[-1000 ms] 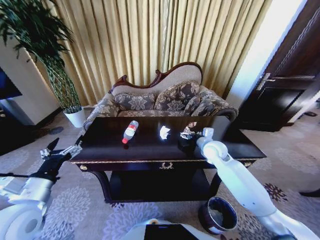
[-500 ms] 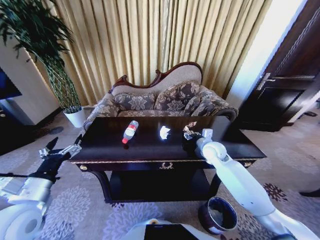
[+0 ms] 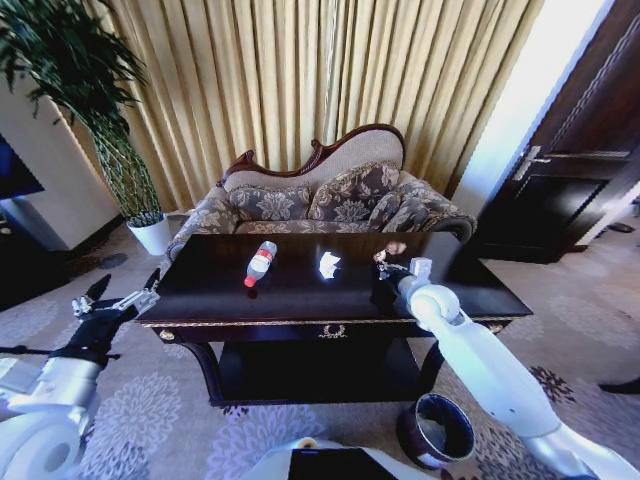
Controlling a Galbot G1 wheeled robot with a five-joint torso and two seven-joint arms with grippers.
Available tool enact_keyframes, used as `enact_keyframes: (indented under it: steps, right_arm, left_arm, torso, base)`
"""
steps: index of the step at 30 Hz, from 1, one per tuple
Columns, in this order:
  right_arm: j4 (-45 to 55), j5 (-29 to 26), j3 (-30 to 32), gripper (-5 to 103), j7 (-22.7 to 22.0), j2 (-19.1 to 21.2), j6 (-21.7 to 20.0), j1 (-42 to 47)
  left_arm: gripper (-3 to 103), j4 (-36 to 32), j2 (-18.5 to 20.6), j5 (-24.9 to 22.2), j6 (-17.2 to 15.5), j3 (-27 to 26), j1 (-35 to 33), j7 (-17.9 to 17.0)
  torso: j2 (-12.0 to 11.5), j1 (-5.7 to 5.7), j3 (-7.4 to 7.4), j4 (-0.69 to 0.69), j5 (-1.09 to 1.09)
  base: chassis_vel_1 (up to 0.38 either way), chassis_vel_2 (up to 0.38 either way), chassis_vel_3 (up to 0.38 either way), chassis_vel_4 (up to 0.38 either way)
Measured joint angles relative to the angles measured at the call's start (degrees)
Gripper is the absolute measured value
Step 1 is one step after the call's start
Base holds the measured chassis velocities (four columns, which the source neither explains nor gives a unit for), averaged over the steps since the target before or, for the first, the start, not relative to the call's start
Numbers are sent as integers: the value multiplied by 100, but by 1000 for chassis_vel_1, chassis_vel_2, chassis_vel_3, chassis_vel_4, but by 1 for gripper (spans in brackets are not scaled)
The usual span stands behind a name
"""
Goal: Move to the front of the table and place the trash on the table into the trash bin.
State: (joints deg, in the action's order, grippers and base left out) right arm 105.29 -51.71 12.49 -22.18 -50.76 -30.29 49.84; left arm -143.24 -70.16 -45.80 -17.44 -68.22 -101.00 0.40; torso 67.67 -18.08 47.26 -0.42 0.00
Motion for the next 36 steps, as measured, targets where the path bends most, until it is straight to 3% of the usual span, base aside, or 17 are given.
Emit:
enact_keyframes:
  steps: [7, 11, 17, 22, 26, 29, 36]
  right_arm:
    - [493, -127, 401, 1, -2, 208, 115, 204]
    - [1464, -548, 1206, 1, 0, 499, 173, 944]
    - [2451, -526, 1828, 1, -105, 587, 342, 1809]
    - [3194, -112, 2151, 1, -250, 324, 506, 2401]
    - [3648, 710, 2612, 0, -17, -156, 1026, 3436]
    - [3735, 1035, 2700, 0, 52, -321, 1195, 3788]
    - [3779, 1351, 2767, 0, 158, -403, 1218, 4082]
  left_arm:
    - [100, -1, 7, -15, 11, 12, 41, -1]
    - [100, 24, 18, -149, 15, 2, 92, -9]
    - [100, 65, 54, -215, -17, -4, 187, -15]
    - [100, 80, 95, -258, -72, 31, 267, -13]
    - [100, 79, 204, -364, -85, 16, 316, -7]
    - [100, 80, 236, -407, -90, 9, 336, -6]
    - [100, 90, 239, -417, -104, 58, 349, 50]
  torso:
    - [0, 0, 0, 0, 0]
    - [0, 0, 0, 0, -2]
    - [1, 1, -1, -3, -1]
    - [1, 1, 0, 2, -2]
    - [1, 1, -1, -2, 1]
    - [1, 1, -1, -3, 0]
    - [1, 1, 0, 0, -1]
  base:
    - [0, 0, 0, 0]
    - [0, 0, 0, 0]
    - [0, 0, 0, 0]
    - [0, 0, 0, 0]
    - [0, 0, 0, 0]
    - [0, 0, 0, 0]
    - [0, 0, 0, 0]
